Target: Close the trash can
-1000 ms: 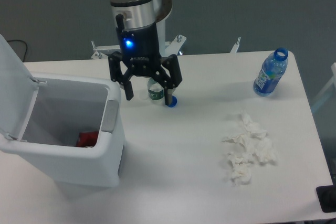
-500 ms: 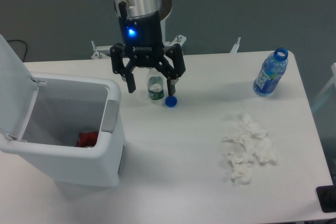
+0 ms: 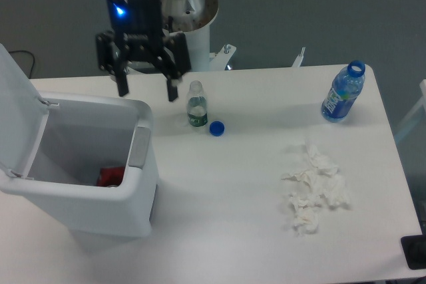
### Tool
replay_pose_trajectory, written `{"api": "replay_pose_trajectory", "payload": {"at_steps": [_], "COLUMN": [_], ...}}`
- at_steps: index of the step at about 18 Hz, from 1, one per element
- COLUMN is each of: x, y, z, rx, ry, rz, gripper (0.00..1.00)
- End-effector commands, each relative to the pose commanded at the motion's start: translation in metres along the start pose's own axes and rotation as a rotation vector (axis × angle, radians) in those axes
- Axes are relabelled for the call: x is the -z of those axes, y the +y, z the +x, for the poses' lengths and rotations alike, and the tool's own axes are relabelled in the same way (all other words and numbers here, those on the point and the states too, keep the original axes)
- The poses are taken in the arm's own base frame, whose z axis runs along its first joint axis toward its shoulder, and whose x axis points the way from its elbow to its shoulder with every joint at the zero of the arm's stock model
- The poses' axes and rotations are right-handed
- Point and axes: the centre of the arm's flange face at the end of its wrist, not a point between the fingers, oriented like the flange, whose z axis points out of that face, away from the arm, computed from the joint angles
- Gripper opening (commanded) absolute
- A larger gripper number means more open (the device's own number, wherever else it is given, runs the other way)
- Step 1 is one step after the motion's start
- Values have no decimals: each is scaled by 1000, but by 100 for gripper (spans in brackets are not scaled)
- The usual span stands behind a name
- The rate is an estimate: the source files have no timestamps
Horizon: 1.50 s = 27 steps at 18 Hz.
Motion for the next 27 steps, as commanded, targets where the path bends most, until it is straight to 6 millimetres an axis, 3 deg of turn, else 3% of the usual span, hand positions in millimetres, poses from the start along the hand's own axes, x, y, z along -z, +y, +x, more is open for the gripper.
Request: {"api": "replay_pose_trajectory", "payload": {"at_steps": [6,10,13,17,20,27], "x": [46,65,69,55,64,67], "y": [-4,-6,-10,-16,-21,-33], "z": [48,72,93,107,124,137], "rx": [-22,-40,-26,-38,-74,-98], "ry": [85,185,265,331,394,487], "rz": [75,119,143,139,174,214], "gripper": [100,100,100,100,100,100]}}
